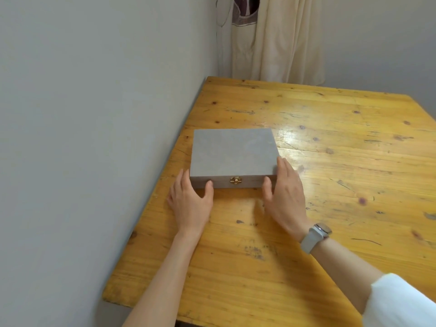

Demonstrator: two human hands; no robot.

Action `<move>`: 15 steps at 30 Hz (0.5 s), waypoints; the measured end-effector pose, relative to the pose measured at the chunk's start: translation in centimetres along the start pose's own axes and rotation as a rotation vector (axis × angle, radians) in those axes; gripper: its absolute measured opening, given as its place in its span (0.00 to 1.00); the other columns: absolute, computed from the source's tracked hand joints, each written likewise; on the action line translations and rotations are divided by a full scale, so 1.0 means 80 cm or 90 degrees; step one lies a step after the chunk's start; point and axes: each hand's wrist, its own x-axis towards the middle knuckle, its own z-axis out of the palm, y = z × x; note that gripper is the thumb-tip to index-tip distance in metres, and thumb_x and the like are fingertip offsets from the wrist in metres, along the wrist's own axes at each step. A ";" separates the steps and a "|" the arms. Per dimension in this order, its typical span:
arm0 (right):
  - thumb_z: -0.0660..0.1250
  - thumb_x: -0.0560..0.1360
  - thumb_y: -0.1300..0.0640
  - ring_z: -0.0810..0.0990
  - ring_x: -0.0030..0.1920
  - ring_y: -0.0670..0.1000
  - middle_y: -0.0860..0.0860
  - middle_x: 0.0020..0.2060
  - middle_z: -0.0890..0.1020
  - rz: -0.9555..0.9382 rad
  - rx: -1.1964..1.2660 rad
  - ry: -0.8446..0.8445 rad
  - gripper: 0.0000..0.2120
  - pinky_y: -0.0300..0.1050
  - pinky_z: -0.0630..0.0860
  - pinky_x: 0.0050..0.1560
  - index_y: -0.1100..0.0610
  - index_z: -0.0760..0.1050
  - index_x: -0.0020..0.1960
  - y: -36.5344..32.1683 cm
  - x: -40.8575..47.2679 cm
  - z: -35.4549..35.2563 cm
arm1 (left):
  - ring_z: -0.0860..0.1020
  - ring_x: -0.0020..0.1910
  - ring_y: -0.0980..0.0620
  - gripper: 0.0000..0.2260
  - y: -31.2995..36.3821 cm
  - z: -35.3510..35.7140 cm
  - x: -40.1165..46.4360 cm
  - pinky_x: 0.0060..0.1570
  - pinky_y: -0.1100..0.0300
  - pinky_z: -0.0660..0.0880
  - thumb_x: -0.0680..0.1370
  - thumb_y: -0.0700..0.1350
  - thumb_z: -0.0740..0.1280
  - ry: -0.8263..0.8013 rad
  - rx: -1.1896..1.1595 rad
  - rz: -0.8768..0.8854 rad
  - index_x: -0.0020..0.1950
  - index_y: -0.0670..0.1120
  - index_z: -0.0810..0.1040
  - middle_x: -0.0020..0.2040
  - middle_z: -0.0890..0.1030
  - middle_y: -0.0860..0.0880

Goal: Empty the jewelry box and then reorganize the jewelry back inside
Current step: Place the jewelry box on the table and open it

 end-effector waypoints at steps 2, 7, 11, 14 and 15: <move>0.56 0.78 0.57 0.58 0.72 0.57 0.61 0.71 0.62 0.016 0.061 -0.030 0.25 0.54 0.56 0.72 0.62 0.54 0.72 -0.003 -0.001 -0.003 | 0.55 0.73 0.50 0.27 0.000 -0.002 0.000 0.70 0.51 0.50 0.76 0.53 0.63 -0.003 -0.017 0.001 0.72 0.45 0.61 0.73 0.60 0.48; 0.57 0.77 0.60 0.58 0.72 0.53 0.57 0.70 0.63 0.049 0.222 0.003 0.23 0.54 0.60 0.71 0.59 0.57 0.72 -0.020 0.012 -0.021 | 0.56 0.72 0.53 0.27 0.014 -0.014 0.008 0.71 0.48 0.53 0.75 0.50 0.65 0.005 -0.121 0.004 0.72 0.44 0.62 0.72 0.63 0.48; 0.58 0.76 0.64 0.62 0.69 0.52 0.56 0.68 0.66 0.015 0.272 0.088 0.23 0.24 0.56 0.64 0.60 0.59 0.70 -0.032 0.040 -0.042 | 0.57 0.72 0.53 0.28 0.041 -0.028 0.032 0.71 0.52 0.56 0.76 0.47 0.65 0.012 -0.215 0.028 0.73 0.46 0.59 0.72 0.62 0.48; 0.58 0.75 0.67 0.61 0.69 0.51 0.58 0.67 0.64 -0.011 0.291 0.141 0.24 0.16 0.52 0.58 0.63 0.58 0.70 -0.040 0.069 -0.052 | 0.55 0.73 0.53 0.31 0.067 -0.036 0.060 0.72 0.53 0.53 0.76 0.45 0.65 0.024 -0.224 0.067 0.75 0.46 0.54 0.73 0.60 0.48; 0.58 0.75 0.67 0.60 0.69 0.51 0.58 0.67 0.64 -0.023 0.292 0.155 0.25 0.16 0.52 0.58 0.63 0.58 0.70 -0.043 0.080 -0.054 | 0.55 0.73 0.52 0.32 0.074 -0.037 0.070 0.72 0.52 0.52 0.76 0.44 0.65 0.026 -0.224 0.080 0.75 0.47 0.52 0.74 0.59 0.48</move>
